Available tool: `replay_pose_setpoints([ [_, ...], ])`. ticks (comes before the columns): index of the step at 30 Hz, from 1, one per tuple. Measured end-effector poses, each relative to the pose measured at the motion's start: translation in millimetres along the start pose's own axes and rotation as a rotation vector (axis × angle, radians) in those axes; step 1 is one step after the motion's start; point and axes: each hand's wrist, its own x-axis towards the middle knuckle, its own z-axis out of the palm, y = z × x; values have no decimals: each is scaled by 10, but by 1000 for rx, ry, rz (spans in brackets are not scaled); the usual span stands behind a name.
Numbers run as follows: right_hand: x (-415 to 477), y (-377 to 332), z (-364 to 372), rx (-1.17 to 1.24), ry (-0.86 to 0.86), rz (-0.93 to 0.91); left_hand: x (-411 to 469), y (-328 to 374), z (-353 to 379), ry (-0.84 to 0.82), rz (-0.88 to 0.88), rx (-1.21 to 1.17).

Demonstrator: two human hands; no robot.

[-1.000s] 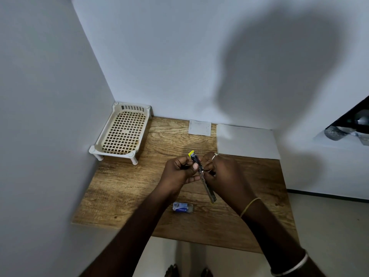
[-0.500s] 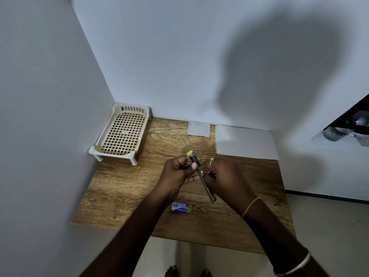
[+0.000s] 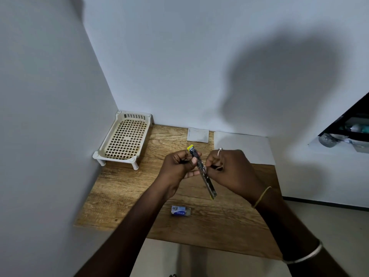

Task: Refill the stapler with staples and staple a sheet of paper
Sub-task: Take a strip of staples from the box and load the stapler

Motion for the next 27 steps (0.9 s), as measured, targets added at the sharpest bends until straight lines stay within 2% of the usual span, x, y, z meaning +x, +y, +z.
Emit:
replay_pose_setpoints([
  [7, 82, -165, -115, 23, 172, 36, 18, 185, 91, 33, 54, -52],
  [23, 257, -243, -187, 94, 76, 43, -30, 352, 115, 78, 78, -173],
  [27, 229, -253, -146, 39, 60, 2, -27, 338, 103, 93, 69, -190],
])
